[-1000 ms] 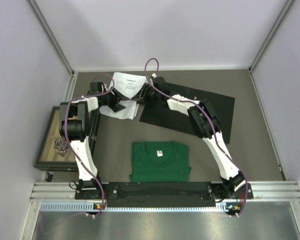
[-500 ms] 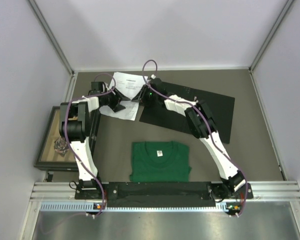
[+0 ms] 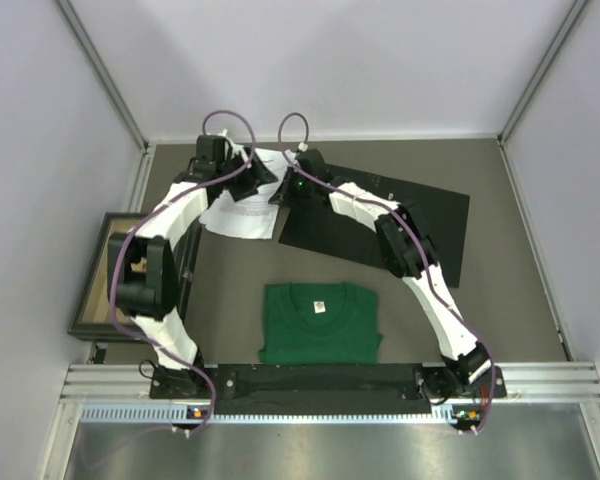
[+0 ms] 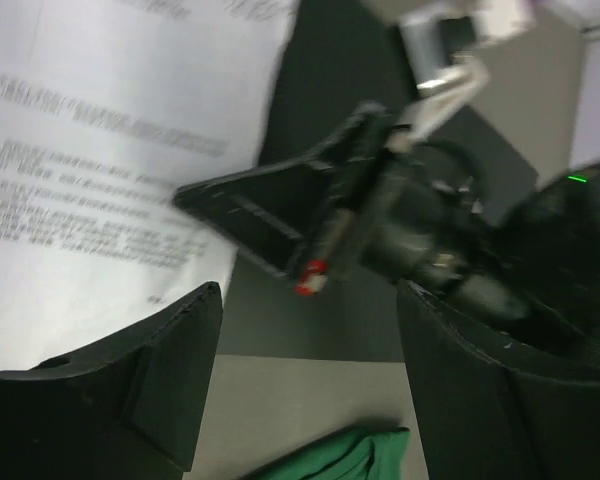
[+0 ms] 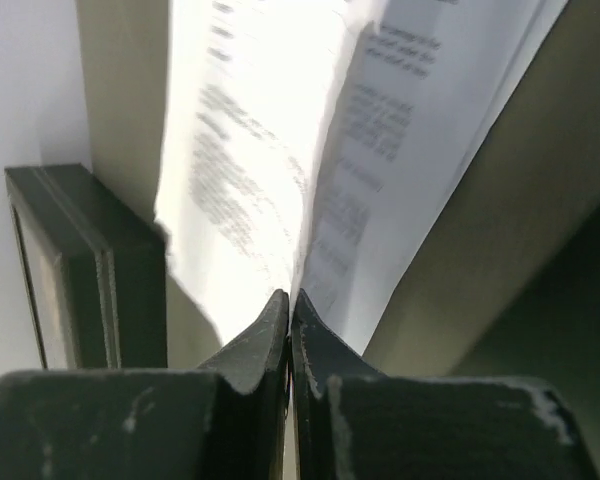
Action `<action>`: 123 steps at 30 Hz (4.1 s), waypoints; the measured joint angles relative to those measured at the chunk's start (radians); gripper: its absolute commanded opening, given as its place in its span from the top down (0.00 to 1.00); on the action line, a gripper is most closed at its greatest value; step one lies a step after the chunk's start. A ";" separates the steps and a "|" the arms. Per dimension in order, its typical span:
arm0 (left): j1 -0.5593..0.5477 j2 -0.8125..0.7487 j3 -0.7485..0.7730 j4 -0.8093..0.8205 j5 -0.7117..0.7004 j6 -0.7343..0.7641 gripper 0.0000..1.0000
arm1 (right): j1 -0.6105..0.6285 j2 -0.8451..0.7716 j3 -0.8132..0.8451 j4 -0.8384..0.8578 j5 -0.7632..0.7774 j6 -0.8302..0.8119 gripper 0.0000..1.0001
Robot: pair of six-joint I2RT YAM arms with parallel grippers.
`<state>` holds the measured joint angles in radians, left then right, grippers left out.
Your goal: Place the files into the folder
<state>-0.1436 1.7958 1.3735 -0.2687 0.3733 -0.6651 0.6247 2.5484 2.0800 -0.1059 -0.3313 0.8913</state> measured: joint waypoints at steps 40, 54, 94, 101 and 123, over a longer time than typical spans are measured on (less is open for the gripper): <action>-0.347 0.448 0.304 0.021 0.057 -0.035 0.23 | -0.798 -0.948 -1.103 -0.463 0.172 -0.619 1.00; -0.344 0.455 0.312 0.019 0.068 -0.021 0.23 | -0.774 -0.894 -0.962 -0.412 0.149 -0.755 1.00; -0.343 0.489 0.375 -0.021 0.087 0.015 0.22 | -0.745 -0.856 -0.919 -0.432 0.084 -1.030 0.84; -0.341 0.488 0.377 -0.020 0.102 0.013 0.16 | -0.732 -0.856 -0.919 -0.427 0.150 -1.001 0.54; 0.125 0.097 0.122 0.011 0.179 -0.066 0.22 | -0.177 -0.708 -0.371 -0.299 0.311 -0.669 0.36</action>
<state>-0.0185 1.8927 1.4952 -0.2577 0.5522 -0.7311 0.4480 1.8400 1.7092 -0.4053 -0.0208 0.2226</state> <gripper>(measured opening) 0.794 0.672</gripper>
